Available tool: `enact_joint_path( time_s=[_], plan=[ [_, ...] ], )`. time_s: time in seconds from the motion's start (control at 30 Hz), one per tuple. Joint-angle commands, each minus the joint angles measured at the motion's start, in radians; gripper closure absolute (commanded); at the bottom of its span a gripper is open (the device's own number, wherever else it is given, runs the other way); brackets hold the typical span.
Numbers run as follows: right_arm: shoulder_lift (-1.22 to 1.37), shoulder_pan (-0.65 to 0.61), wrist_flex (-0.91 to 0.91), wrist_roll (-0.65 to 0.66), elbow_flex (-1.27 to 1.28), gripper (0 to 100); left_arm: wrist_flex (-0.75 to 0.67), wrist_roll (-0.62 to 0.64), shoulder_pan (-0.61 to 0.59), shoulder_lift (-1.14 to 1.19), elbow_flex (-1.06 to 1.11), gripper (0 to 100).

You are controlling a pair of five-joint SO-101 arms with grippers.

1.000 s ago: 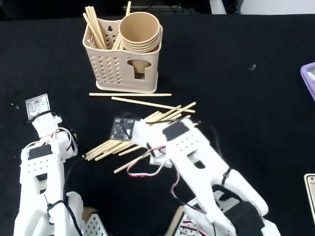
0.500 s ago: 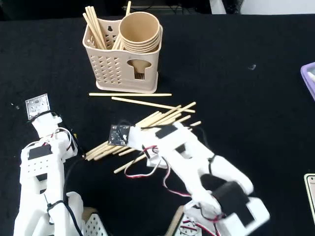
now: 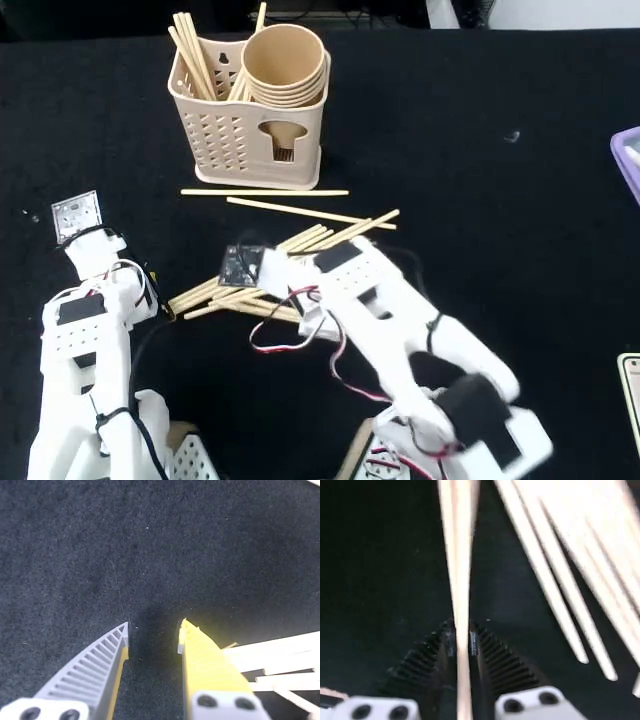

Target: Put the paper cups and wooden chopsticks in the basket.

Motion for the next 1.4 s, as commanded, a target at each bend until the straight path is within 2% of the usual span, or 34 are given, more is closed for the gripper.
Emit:
enact_joint_path(
  time_s=[0.0, 0.33, 0.53, 0.67, 0.9, 1.07, 1.13, 1.23, 1.37],
  plan=[
    [-0.111, 0.006, 0.006, -0.051, -0.022, 98.8, -0.012, 0.005, -0.008, -0.025, -0.008, 83],
    [-0.125, 0.003, -0.097, -0.187, -0.044, 98.8, -0.012, 0.003, -0.008, -0.025, -0.008, 83],
    [-0.153, 0.002, -0.100, -0.399, -0.136, 98.8, -0.012, 0.003, -0.008, -0.025, -0.008, 83],
    [-0.111, 0.000, -0.133, -0.364, -0.091, 98.8, -0.012, 0.003, -0.008, -0.025, -0.008, 83],
    [0.008, 0.002, -0.296, -0.350, 0.058, 98.5, -0.012, 0.005, -0.008, -0.025, -0.010, 83],
    [0.071, 0.002, -0.308, -0.351, 0.056, 90.0, -0.012, 0.005, -0.008, -0.025, -0.010, 83],
    [0.082, 0.003, -0.311, -0.348, 0.056, 91.2, -0.012, 0.005, -0.008, -0.025, -0.010, 83],
    [0.084, 0.005, -0.311, -0.344, 0.054, 98.4, -0.012, 0.005, -0.008, -0.025, -0.010, 83],
    [0.081, 0.006, -0.302, -0.344, 0.028, 98.8, -0.012, 0.005, -0.008, -0.025, -0.010, 83]
  ],
)
